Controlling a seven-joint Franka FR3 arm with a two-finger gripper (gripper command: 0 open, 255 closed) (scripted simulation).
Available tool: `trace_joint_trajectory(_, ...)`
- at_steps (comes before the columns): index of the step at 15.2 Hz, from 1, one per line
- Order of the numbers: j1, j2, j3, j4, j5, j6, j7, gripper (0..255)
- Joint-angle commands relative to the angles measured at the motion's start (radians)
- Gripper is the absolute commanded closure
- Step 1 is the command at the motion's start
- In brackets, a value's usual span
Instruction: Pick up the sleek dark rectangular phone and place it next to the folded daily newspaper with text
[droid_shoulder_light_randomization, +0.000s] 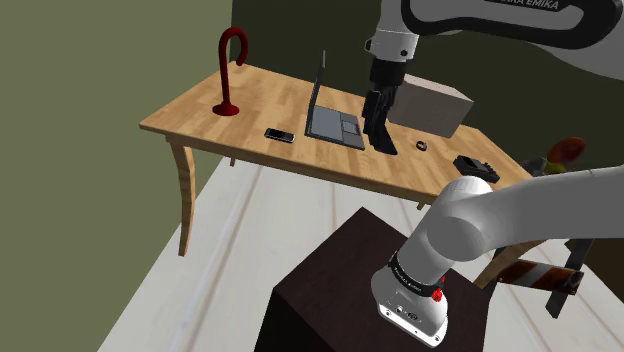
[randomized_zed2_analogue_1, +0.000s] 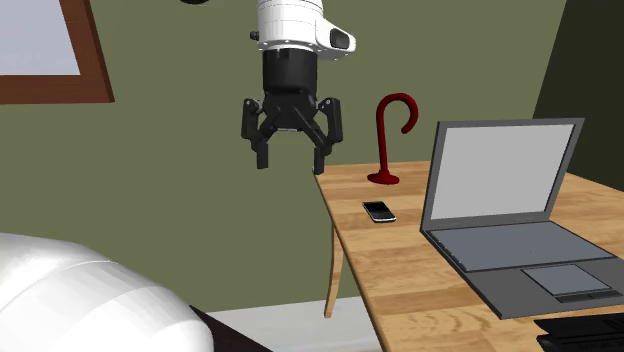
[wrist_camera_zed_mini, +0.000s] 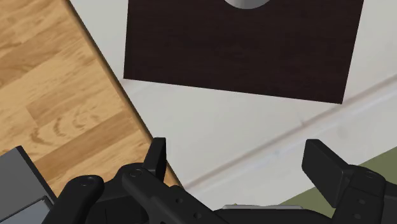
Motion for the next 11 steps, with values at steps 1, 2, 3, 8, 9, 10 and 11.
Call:
trace_joint_trajectory(1, 0.000, 0.000, 0.000, 0.000, 0.000, 0.000, 0.000, 0)
trace_joint_trajectory(2, 0.001, 0.026, -0.013, -0.003, -0.007, 0.036, -0.016, 0)
trace_joint_trajectory(3, 0.002, 0.053, -0.025, -0.004, -0.013, 0.071, -0.031, 0)
trace_joint_trajectory(8, 0.010, 0.204, -0.085, 0.011, -0.031, 0.242, -0.110, 0)
trace_joint_trajectory(9, 0.012, 0.237, -0.096, 0.019, -0.031, 0.274, -0.126, 0)
trace_joint_trajectory(10, 0.015, 0.271, -0.107, 0.027, -0.031, 0.306, -0.143, 0)
trace_joint_trajectory(11, 0.017, 0.306, -0.118, 0.038, -0.030, 0.337, -0.160, 0)
